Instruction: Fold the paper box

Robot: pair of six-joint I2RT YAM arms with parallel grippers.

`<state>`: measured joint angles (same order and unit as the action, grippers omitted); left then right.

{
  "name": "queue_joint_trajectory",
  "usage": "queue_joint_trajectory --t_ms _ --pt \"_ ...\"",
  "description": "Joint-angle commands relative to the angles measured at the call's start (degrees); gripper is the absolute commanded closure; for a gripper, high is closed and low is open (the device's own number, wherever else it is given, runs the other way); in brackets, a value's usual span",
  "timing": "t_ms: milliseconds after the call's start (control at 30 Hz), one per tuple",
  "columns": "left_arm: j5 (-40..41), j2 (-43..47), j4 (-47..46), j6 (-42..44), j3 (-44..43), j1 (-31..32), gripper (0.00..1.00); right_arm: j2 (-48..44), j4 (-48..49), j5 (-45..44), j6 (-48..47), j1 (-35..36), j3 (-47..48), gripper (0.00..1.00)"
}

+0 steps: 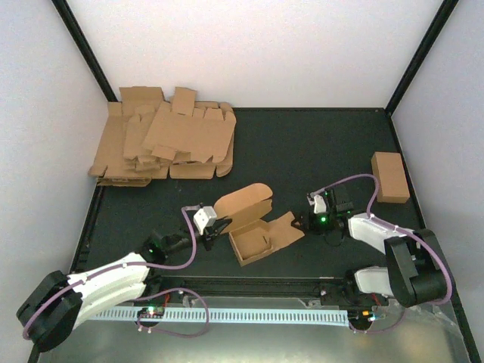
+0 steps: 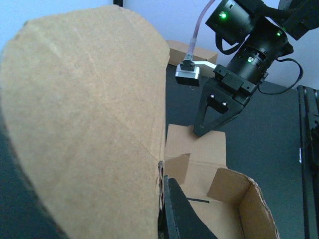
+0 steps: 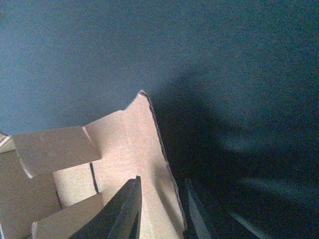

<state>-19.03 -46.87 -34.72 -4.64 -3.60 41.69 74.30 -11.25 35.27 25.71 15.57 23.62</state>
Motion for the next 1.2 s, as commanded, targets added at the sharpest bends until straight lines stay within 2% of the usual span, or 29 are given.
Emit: queue_joint_trajectory --t_ms 0,100,433,867,1100,1167 --pt "0.1 -1.0 -0.6 0.4 -0.8 0.0 0.98 -0.1 2.4 7.0 -1.1 -0.3 -0.2 0.77" --pt "0.0 -1.7 -0.9 0.2 -1.0 0.0 0.99 -1.0 2.3 8.9 -1.9 -0.2 -0.2 0.87" --pt "-0.3 -3.6 0.6 0.0 -3.7 0.1 0.98 -11.0 -5.3 8.6 -4.2 0.6 2.8 0.98" --pt "-1.3 -6.4 -0.3 -1.3 -5.7 0.1 0.98 -13.5 -6.7 7.5 -3.4 5.5 5.7 0.97" --pt "-1.9 -8.2 -3.1 -1.4 -5.1 0.2 0.98 -13.4 -4.0 8.6 -1.6 7.7 4.6 0.90" --pt "-2.2 -9.0 -4.7 -1.4 -4.6 0.2 0.99 -13.8 -2.2 9.3 -0.6 8.5 3.6 0.83"
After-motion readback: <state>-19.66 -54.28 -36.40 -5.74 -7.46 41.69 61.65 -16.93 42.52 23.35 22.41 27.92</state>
